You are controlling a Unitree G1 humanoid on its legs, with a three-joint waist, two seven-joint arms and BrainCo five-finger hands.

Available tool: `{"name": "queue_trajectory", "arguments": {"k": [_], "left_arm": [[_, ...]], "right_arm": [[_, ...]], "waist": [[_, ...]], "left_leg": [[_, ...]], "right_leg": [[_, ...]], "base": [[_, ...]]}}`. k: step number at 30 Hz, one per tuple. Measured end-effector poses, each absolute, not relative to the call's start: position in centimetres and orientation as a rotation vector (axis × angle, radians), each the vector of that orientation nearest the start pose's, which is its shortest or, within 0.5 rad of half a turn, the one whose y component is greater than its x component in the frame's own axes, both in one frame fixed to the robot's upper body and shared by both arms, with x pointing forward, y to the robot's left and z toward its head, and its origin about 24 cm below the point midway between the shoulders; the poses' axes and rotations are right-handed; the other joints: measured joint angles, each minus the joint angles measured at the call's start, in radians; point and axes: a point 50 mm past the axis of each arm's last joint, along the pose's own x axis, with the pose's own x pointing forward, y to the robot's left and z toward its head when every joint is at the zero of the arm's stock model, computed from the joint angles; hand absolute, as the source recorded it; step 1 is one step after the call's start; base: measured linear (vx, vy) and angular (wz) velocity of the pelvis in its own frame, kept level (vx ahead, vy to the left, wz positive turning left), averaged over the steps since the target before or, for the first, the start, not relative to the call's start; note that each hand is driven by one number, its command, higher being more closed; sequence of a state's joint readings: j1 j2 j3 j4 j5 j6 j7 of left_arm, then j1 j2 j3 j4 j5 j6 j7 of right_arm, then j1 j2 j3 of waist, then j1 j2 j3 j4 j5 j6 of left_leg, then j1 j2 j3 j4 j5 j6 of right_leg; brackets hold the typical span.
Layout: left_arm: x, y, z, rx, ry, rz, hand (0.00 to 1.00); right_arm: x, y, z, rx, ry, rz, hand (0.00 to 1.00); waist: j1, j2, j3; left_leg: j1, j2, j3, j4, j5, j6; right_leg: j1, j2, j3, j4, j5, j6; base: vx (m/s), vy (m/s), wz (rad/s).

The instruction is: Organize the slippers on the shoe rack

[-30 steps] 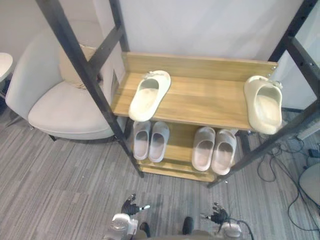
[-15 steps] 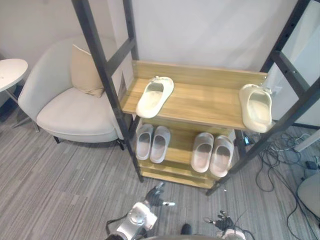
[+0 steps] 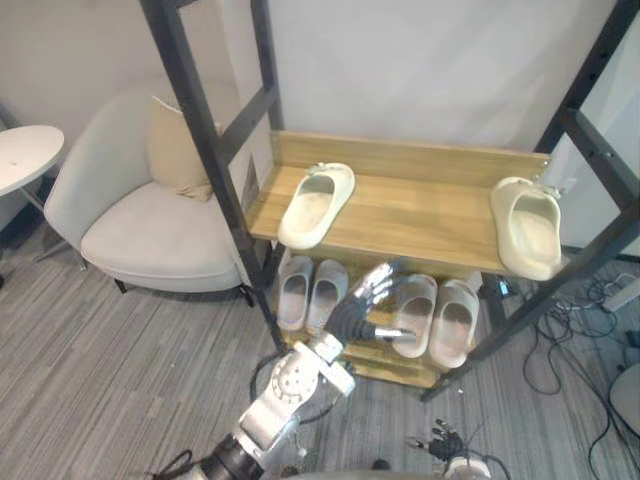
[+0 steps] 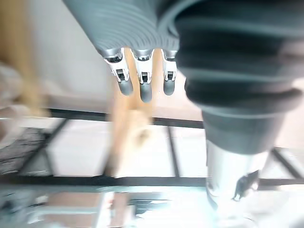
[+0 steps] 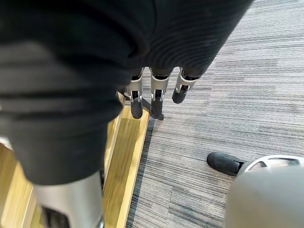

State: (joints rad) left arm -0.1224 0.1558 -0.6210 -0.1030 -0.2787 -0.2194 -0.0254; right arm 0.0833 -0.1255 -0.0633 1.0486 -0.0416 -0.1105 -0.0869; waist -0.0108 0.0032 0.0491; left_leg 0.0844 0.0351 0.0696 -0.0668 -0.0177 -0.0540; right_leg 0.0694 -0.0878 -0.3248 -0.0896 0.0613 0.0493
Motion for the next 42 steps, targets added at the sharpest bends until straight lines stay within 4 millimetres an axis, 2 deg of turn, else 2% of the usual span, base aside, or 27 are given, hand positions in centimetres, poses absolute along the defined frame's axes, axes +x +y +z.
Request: {"name": "queue_trajectory", "arguments": {"k": [9,14,18,24,27,33,42], "left_arm": [[26.4,5.8,12.8,-0.137,-0.441,-0.459,0.00],[30.1,9.7,14.2,-0.024,-0.482,-0.244,0.00],[32.1,12.1,15.2,0.059,-0.493,-0.143,0.00],[34.6,15.8,16.7,0.236,-0.491,0.005,0.00],[35.4,18.5,17.5,0.321,-0.475,0.097,0.00],[36.0,21.0,17.2,0.402,-0.407,0.166,0.00],[36.9,21.7,17.0,0.506,-0.350,0.169,0.00]], "right_arm": [[10.3,-21.1,-15.4,-0.183,1.014,-0.155,0.00],[10.4,-21.2,-15.4,-0.201,1.013,-0.141,0.00],[10.4,-21.1,-15.4,-0.203,1.016,-0.127,0.00],[10.1,-21.2,-15.5,-0.169,1.025,-0.148,0.00],[10.0,-21.2,-15.5,-0.166,1.026,-0.148,0.00],[9.3,-21.5,-15.6,-0.152,1.040,-0.165,0.00],[8.9,-21.6,-15.6,-0.138,1.049,-0.172,0.00]], "waist": [[-0.008,-0.008,-0.003],[-0.021,-0.008,-0.003],[-0.041,-0.014,-0.002],[-0.056,-0.016,-0.001],[-0.057,-0.015,0.004],[-0.057,-0.011,0.016],[-0.061,-0.010,0.028]], "left_leg": [[0.001,0.002,0.005,-0.003,0.000,0.000],[0.001,0.004,0.030,-0.015,0.000,0.000],[-0.004,0.004,0.040,-0.018,-0.002,0.000],[-0.010,0.000,0.064,-0.017,-0.009,0.006],[-0.015,0.000,0.087,-0.015,-0.014,0.007],[-0.016,-0.002,0.114,-0.014,-0.022,0.009],[-0.018,-0.008,0.113,-0.010,-0.023,0.009]], "right_leg": [[-0.003,0.001,0.006,-0.007,-0.001,0.001],[-0.021,0.005,0.026,-0.007,0.002,0.001],[-0.034,0.005,0.035,-0.007,0.003,0.001],[-0.053,0.006,0.062,-0.007,0.008,0.002],[-0.070,0.006,0.087,-0.007,0.016,0.004],[-0.085,0.007,0.117,-0.007,0.018,0.007],[-0.087,0.006,0.121,-0.006,0.020,0.004]], "base": [[0.00,0.000,-0.01],[0.01,0.002,-0.13],[0.03,0.001,-0.09],[0.01,0.006,-0.14],[-0.03,0.009,-0.23],[-0.01,0.003,-0.14],[-0.01,-0.005,-0.01]]}}
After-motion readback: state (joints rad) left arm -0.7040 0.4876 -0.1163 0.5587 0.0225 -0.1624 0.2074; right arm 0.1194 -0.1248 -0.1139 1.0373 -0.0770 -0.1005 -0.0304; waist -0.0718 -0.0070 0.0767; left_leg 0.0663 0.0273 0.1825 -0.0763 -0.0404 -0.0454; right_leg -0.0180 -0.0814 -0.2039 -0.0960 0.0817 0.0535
